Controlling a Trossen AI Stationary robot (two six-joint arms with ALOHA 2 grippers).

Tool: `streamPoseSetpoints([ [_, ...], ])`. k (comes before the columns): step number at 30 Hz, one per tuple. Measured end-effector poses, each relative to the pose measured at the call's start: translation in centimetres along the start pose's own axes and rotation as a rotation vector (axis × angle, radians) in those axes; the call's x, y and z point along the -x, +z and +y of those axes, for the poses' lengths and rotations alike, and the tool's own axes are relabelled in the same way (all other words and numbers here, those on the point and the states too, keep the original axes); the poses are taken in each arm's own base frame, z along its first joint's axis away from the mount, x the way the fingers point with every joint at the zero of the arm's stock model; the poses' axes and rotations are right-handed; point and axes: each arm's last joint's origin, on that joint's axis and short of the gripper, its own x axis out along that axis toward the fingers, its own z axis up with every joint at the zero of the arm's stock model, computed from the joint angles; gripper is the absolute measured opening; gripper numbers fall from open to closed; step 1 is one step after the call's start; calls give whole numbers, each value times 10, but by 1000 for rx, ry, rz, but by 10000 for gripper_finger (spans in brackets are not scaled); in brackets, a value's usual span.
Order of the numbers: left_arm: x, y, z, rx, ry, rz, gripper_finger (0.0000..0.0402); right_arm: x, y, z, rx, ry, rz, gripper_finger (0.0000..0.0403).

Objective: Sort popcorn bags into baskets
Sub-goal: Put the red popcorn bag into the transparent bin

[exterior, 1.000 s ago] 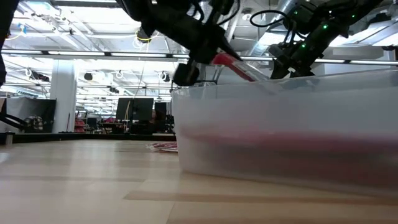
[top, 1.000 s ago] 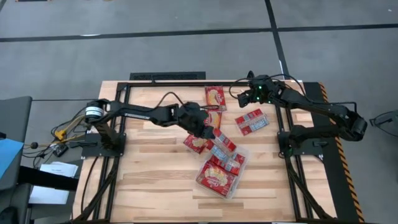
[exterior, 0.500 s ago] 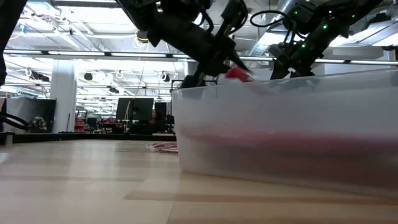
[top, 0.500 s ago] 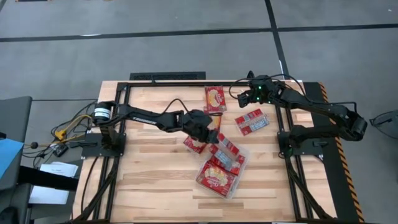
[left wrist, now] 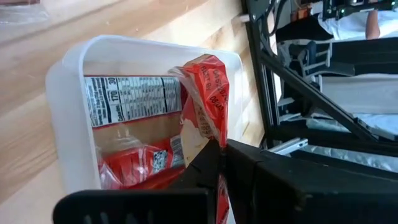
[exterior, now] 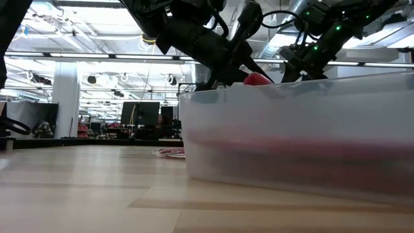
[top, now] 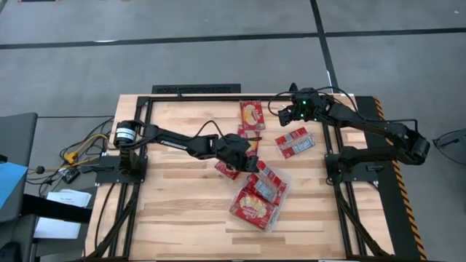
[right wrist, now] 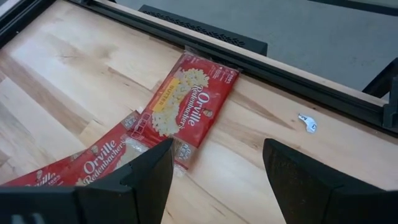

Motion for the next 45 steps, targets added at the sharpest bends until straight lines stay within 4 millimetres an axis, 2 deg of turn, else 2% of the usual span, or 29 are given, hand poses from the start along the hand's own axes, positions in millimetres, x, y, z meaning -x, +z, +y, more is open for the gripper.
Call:
streamPoseSetpoints([
  [17,-6,-4,7,20,32,-4,0,0,0,0,2,0,0,270],
  [22,-6,-10,14,39,126,-18,0,0,0,0,1,1,0,270],
  [29,-6,-11,14,34,131,-22,4,0,0,0,1,1,0,270],
  [35,-7,-11,13,22,129,-23,49,0,0,0,1,1,0,270],
  [45,-7,-10,8,-27,67,-7,169,0,0,0,1,2,0,270],
])
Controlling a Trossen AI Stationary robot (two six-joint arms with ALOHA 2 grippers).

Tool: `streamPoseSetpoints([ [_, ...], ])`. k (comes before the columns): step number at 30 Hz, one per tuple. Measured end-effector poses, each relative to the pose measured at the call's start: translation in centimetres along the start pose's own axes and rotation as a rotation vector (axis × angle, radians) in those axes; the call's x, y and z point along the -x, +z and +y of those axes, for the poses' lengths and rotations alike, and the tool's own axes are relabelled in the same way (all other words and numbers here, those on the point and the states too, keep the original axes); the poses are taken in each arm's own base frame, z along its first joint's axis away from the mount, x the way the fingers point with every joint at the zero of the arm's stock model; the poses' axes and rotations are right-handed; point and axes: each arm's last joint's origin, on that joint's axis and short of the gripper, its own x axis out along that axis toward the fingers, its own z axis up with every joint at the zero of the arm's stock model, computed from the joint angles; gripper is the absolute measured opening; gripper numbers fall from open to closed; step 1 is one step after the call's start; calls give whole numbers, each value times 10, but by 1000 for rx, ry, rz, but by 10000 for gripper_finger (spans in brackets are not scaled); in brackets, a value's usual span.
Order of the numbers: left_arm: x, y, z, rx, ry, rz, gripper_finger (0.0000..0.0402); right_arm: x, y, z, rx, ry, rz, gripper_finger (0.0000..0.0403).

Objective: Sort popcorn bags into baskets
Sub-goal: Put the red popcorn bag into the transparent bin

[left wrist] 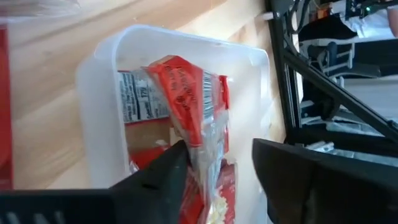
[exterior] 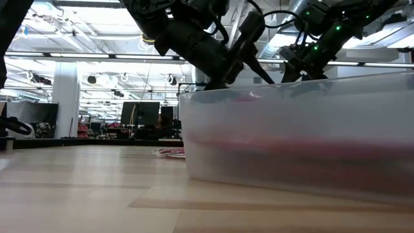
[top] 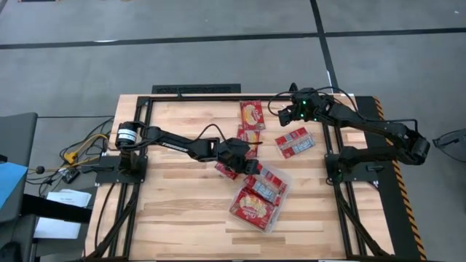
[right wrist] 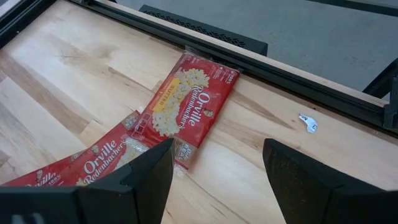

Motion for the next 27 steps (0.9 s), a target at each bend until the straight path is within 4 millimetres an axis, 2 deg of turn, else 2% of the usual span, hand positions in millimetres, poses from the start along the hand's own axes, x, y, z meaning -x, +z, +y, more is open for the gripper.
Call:
streamPoseSetpoints([
  [4,0,1,-2,-14,-33,25,208,0,-1,3,10,9,3,270],
  [8,0,0,-1,-27,-20,28,227,2,-5,13,86,58,10,270],
  [14,1,0,5,-22,34,57,227,6,-13,32,149,129,26,270],
  [20,4,13,1,-39,-21,131,226,12,-22,49,193,196,41,270],
  [27,6,22,0,-45,41,88,226,32,-21,79,294,295,26,270],
])
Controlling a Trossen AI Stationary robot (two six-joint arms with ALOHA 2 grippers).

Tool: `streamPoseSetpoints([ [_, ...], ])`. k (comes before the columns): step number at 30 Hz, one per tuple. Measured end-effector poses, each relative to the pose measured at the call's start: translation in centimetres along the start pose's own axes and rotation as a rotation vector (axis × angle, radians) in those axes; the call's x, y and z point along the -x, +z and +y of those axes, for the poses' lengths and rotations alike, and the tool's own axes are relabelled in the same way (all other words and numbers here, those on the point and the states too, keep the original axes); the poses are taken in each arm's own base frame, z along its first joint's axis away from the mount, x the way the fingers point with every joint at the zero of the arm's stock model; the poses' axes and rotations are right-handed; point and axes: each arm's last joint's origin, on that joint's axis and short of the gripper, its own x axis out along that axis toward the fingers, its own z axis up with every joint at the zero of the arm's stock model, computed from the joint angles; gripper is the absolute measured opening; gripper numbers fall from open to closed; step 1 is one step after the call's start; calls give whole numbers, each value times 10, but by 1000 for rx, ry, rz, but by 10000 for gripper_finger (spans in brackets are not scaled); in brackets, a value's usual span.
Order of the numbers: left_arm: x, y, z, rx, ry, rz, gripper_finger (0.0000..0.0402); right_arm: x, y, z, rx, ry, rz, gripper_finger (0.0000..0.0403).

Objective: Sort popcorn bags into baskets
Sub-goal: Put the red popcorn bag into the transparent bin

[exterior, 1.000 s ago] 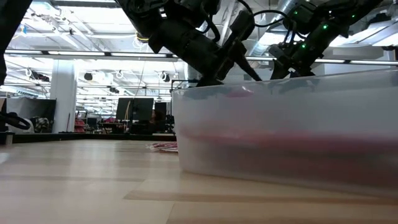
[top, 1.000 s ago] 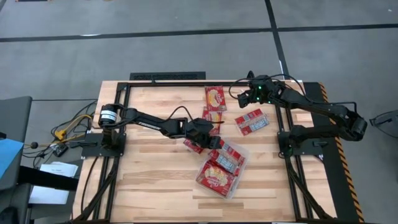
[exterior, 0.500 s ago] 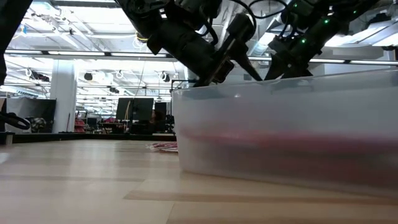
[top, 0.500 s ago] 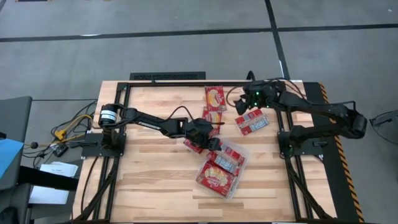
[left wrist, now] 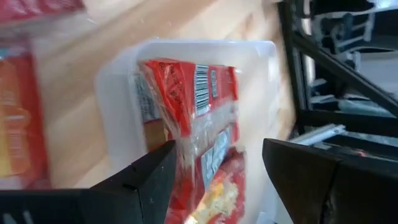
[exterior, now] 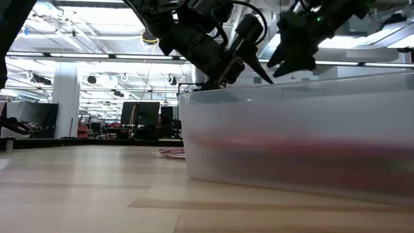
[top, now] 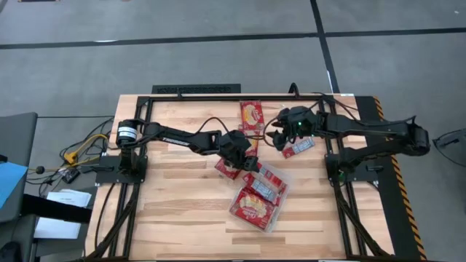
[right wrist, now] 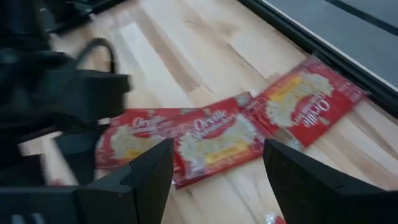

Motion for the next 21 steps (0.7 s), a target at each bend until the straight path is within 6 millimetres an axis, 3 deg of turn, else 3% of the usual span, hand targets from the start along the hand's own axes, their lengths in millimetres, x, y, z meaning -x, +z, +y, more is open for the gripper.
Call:
streamPoseSetpoints([
  [6,2,1,-4,-59,32,45,226,10,3,21,22,60,17,270],
  [16,26,10,-28,-146,118,156,226,20,-20,58,79,179,102,269],
  [21,50,8,-43,-193,210,269,226,7,-35,74,138,185,126,249],
])
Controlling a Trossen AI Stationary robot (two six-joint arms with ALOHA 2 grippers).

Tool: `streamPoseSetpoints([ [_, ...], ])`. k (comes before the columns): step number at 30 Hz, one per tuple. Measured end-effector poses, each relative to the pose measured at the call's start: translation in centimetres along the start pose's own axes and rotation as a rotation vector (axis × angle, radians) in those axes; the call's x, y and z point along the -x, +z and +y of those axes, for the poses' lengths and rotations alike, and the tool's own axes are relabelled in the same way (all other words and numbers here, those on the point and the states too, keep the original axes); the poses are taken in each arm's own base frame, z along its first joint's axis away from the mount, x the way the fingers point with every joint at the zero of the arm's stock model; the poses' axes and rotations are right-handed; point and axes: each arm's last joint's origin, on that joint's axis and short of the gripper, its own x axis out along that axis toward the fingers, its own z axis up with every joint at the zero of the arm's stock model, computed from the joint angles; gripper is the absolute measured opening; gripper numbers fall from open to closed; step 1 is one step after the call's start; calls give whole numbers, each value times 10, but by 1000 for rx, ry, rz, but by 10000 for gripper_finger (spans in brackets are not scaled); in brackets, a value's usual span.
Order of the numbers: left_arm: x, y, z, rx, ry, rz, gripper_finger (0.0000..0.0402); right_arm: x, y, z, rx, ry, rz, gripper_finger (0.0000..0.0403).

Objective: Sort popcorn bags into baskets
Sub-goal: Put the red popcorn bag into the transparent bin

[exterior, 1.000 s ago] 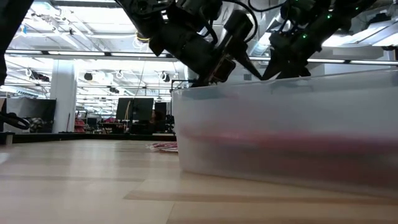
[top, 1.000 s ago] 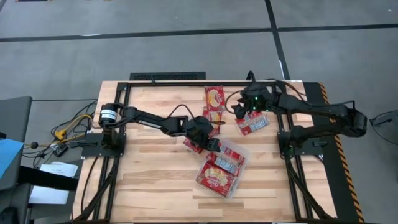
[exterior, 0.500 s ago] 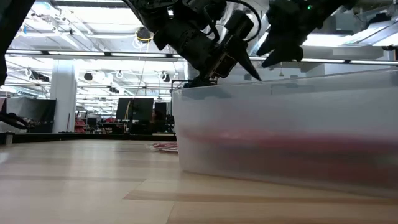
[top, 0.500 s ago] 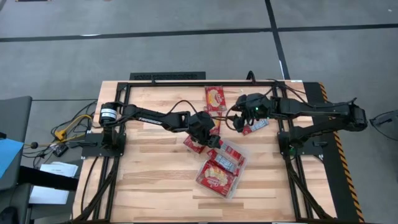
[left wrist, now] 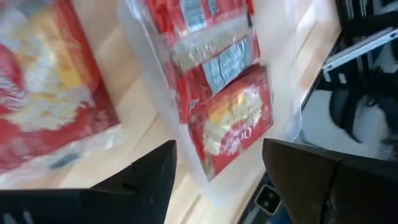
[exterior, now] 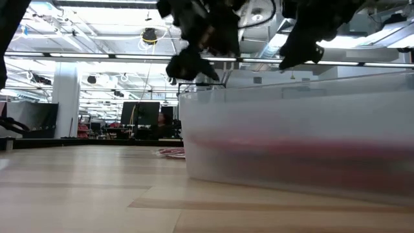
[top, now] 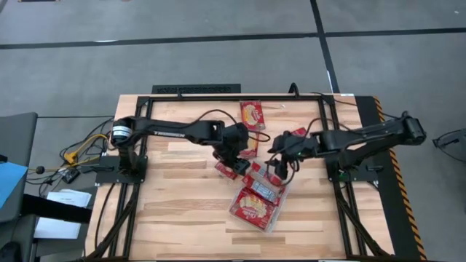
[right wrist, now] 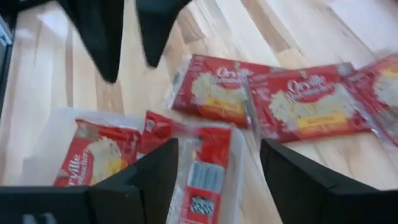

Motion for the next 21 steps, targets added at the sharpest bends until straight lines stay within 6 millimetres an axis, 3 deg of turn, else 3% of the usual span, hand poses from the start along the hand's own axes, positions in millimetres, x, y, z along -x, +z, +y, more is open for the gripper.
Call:
streamPoseSetpoints([
  [3,24,-7,-6,-29,102,21,226,-15,-2,7,17,3,16,226],
  [10,76,-18,-21,-66,255,-112,226,-58,-12,20,68,8,57,152],
  [17,109,-33,-29,-61,315,-246,226,-87,-29,23,99,-19,152,91],
  [21,117,-42,-33,-48,351,-279,226,-104,-41,24,121,-33,211,74],
])
